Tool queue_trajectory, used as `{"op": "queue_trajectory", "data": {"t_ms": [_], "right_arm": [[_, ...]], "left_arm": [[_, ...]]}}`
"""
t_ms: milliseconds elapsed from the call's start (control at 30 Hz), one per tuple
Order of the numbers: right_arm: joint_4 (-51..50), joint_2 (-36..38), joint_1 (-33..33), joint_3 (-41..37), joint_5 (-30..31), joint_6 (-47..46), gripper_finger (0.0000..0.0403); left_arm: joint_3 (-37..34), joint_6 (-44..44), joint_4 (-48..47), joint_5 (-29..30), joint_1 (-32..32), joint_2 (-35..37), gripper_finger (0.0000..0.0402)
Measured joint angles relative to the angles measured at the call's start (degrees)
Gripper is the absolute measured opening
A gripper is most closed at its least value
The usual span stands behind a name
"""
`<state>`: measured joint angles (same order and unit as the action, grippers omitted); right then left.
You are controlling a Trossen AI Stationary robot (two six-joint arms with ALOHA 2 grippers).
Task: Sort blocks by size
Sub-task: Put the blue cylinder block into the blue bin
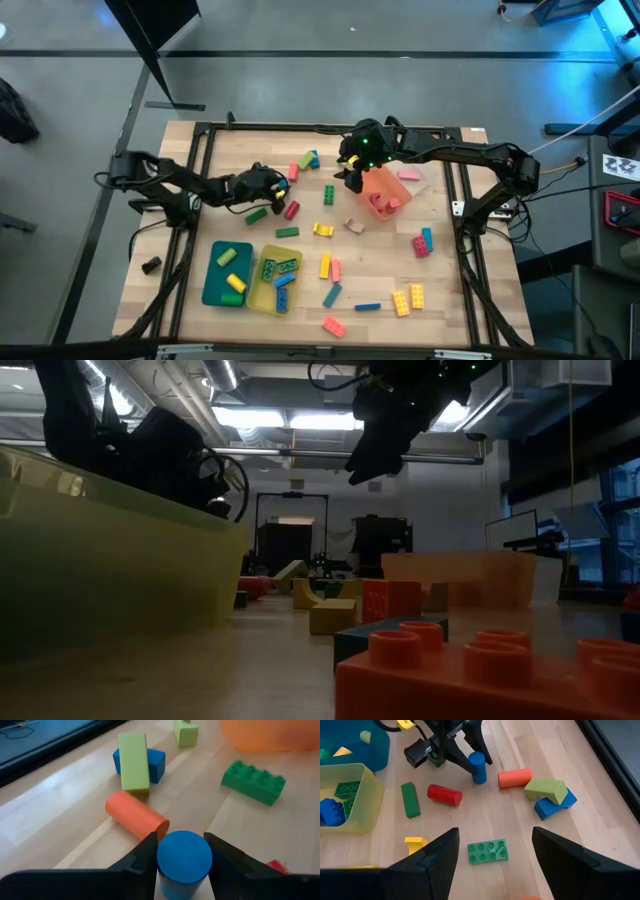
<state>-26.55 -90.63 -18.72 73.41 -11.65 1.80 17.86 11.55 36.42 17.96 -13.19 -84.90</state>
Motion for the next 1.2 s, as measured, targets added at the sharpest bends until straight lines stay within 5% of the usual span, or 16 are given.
{"op": "queue_trajectory", "data": {"t_ms": [367, 700, 967, 1200], "right_arm": [[-0.85, 0.00, 4.84, 0.02, -1.04, -0.02, 0.0253], [-1.19, -0.52, 15.88, 0.09, 4.29, -0.04, 0.0253], [-2.14, -3.15, 22.06, 0.11, 10.17, -0.50, 0.0253], [-1.54, -8.07, 24.14, 0.09, 13.73, -6.21, 0.0253]], "left_arm": [[0.22, 0.52, -3.22, -4.65, 1.91, 19.11, 0.0117], [0.24, 10.39, -30.06, -22.22, 12.60, 40.72, 0.0118], [0.20, 22.80, -43.29, -34.98, 23.67, 46.08, 0.0120], [0.18, 27.87, -55.83, -38.41, 30.07, 46.53, 0.0123]]}}
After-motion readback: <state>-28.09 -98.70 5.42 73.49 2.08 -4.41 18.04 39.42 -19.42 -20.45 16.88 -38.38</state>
